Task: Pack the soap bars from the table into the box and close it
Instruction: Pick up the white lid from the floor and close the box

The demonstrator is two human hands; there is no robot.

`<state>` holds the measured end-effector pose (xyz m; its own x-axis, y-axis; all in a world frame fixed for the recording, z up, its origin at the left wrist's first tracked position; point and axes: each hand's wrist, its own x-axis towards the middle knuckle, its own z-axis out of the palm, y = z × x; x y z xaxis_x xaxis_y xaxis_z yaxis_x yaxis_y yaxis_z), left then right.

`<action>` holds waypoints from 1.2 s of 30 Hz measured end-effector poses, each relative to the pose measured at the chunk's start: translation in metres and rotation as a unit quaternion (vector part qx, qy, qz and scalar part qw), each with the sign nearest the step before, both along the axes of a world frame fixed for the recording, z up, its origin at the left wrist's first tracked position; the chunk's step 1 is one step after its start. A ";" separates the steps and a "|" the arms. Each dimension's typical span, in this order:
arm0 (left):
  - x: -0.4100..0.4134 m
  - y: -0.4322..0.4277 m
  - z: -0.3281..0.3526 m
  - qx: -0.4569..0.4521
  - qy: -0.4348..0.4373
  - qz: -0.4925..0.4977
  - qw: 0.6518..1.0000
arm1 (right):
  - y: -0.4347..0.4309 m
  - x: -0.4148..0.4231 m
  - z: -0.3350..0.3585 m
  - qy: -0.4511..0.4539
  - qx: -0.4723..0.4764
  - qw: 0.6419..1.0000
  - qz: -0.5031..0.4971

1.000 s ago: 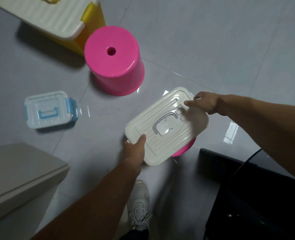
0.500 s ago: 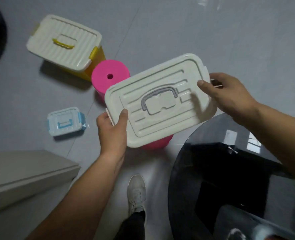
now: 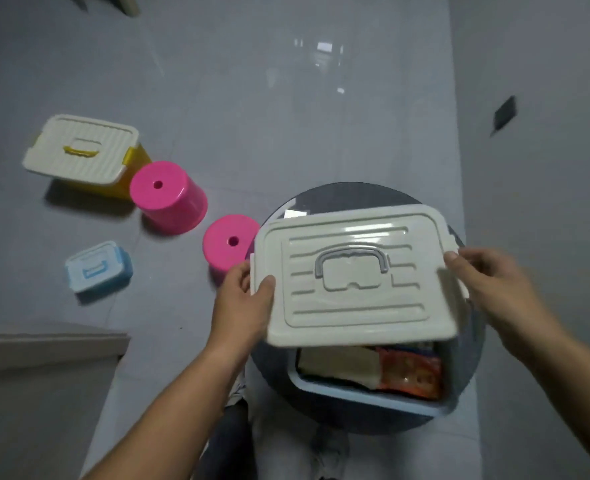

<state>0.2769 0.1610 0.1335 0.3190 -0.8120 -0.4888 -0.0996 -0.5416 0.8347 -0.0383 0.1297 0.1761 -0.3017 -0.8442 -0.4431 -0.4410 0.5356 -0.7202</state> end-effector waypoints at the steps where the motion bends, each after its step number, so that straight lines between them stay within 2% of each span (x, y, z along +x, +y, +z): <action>1: -0.011 0.012 -0.001 0.007 -0.011 -0.016 1.000 | 0.022 -0.012 -0.005 0.003 0.014 1.000 -0.012; 5: -0.040 0.046 -0.013 0.041 -0.065 -0.077 0.994 | 0.089 -0.039 -0.039 0.008 0.067 0.997 -0.044; 8: -0.052 0.059 -0.024 0.063 -0.084 -0.108 0.989 | 0.116 -0.043 -0.061 0.019 0.070 0.995 -0.073; 19: -0.061 0.048 -0.051 0.076 -0.123 -0.139 0.980 | 0.125 -0.034 -0.091 0.015 0.067 0.991 -0.117; 22: -0.059 0.053 -0.058 0.097 -0.103 -0.116 0.983 | 0.127 -0.035 -0.097 -0.004 0.072 0.991 -0.116; 26: -0.054 0.052 -0.063 0.137 -0.063 -0.082 0.985 | 0.124 -0.039 -0.109 -0.090 0.111 0.976 -0.165; 29: -0.051 0.043 -0.064 0.161 -0.038 -0.094 0.982 | 0.120 -0.043 -0.117 -0.129 0.134 0.966 -0.178; 33: -0.042 0.035 -0.070 0.213 0.047 -0.102 0.971 | 0.118 -0.048 -0.127 -0.208 0.155 0.946 -0.195; 36: -0.040 0.036 -0.071 0.230 0.087 -0.099 0.964 | 0.116 -0.051 -0.128 -0.209 0.153 0.947 -0.189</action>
